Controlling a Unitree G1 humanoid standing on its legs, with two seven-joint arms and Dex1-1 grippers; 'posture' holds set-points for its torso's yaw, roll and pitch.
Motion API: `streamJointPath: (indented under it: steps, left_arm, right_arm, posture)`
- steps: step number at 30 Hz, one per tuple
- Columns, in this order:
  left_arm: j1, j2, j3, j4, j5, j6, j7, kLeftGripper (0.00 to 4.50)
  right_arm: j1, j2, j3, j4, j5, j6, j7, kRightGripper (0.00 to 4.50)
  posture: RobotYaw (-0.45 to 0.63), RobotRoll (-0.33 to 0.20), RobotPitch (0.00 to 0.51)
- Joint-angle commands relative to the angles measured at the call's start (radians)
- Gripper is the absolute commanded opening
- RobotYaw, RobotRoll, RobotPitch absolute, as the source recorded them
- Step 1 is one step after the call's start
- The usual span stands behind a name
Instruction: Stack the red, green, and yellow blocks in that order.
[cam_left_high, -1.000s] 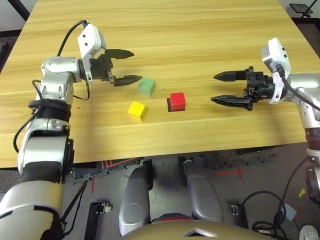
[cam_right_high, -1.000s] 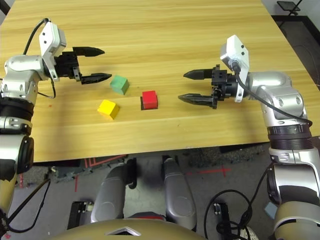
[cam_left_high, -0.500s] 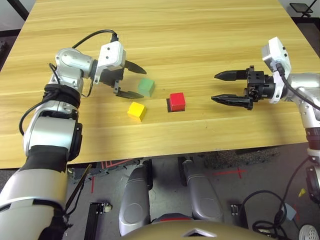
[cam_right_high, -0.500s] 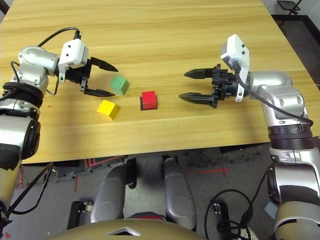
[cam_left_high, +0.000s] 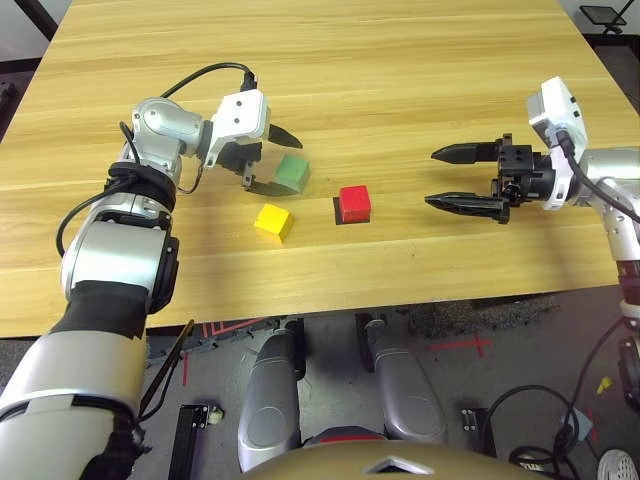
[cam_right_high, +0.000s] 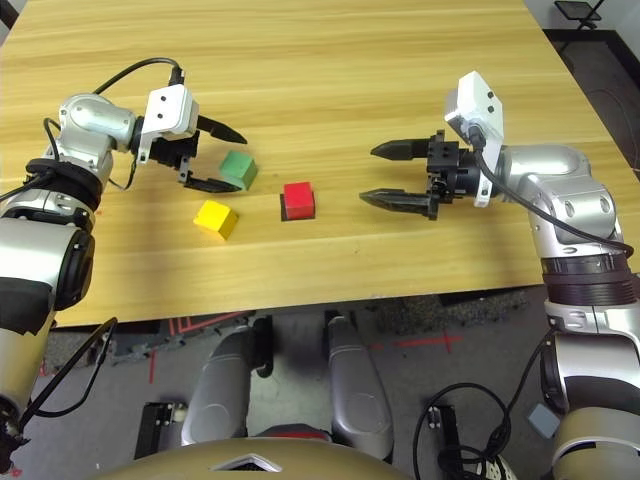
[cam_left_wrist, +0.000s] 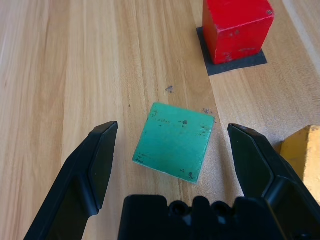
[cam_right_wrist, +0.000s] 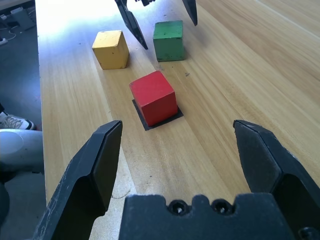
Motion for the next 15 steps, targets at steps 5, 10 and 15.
streamJointPath:
  steps: [5, 10, 15]
  left_arm:
    - [-0.012, -0.009, 0.002, 0.032, 0.042, 0.005, 0.02, 3.86]
    - [-0.012, -0.017, 0.01, 0.035, 0.038, 0.019, 0.017, 2.12]
    - [-0.012, -0.024, 0.017, 0.036, 0.039, 0.031, 0.019, 2.08]
  right_arm:
    - [0.007, -0.004, -0.009, -0.032, 0.013, 0.004, -0.005, 4.5]
    - [0.019, -0.011, -0.01, -0.04, 0.014, 0.005, -0.004, 4.5]
    - [0.045, -0.022, -0.015, -0.065, 0.023, 0.013, -0.002, 4.5]
  posture:
    - [0.11, 0.03, 0.269]
    - [0.11, 0.03, 0.269]
    - [0.11, 0.029, 0.272]
